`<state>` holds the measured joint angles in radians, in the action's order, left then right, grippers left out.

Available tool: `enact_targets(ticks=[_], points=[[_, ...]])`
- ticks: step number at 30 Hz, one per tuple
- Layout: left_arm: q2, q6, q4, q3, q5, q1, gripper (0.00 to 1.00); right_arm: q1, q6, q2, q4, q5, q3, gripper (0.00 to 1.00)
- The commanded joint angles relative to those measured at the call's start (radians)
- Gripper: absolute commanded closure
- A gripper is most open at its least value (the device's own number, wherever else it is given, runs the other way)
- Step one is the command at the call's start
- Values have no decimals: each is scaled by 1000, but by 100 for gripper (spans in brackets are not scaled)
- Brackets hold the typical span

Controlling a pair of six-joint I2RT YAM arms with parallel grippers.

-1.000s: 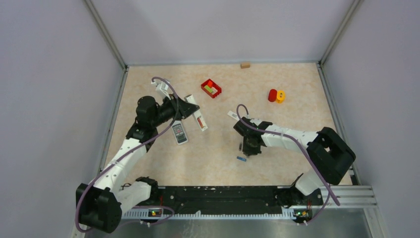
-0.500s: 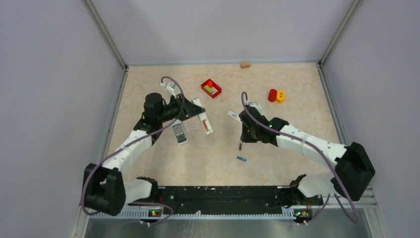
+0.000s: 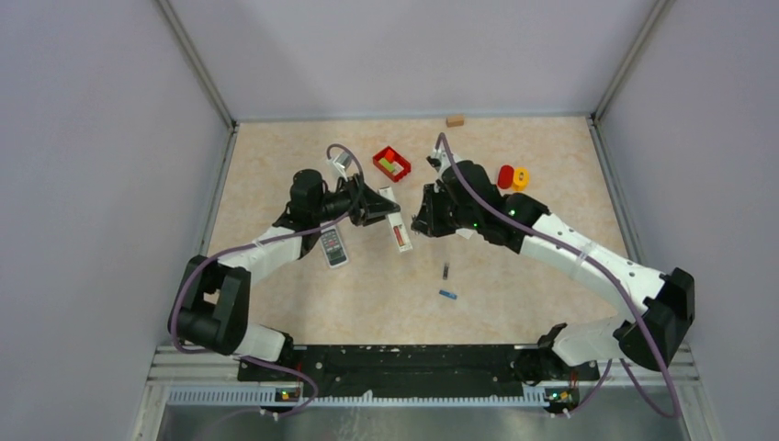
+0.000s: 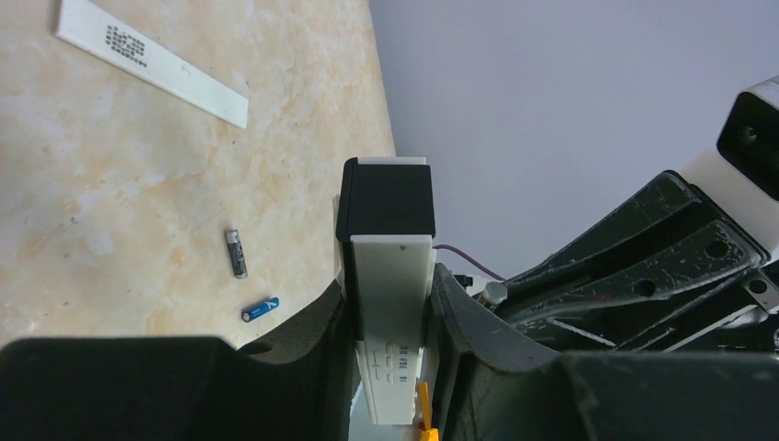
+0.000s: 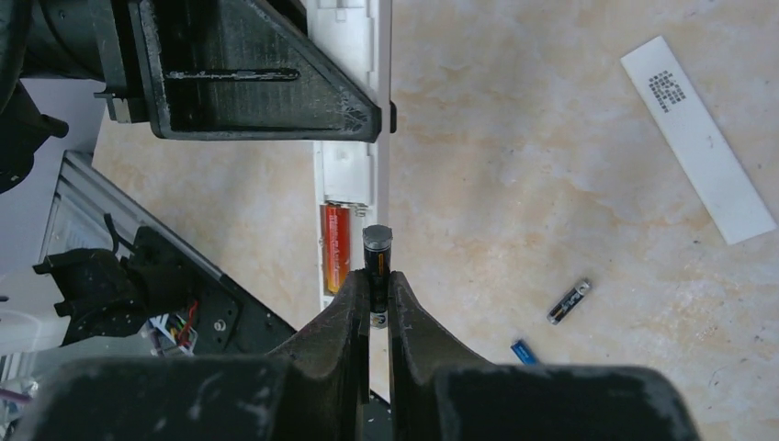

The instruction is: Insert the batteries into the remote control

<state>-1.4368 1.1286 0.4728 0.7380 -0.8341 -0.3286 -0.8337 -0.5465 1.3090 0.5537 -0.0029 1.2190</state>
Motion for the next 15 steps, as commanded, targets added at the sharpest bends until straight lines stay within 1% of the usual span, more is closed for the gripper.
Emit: enact_targets(ticks=[1, 8, 15], points=[[-9, 30, 124, 25, -19, -17, 100, -32, 38, 54, 52, -35, 90, 94], [-3, 47, 180, 6, -16, -21, 100, -53, 36, 102, 105, -40, 155, 94], [-6, 62, 210, -3, -11, -21, 100, -65, 28, 122, 148, -26, 174, 91]])
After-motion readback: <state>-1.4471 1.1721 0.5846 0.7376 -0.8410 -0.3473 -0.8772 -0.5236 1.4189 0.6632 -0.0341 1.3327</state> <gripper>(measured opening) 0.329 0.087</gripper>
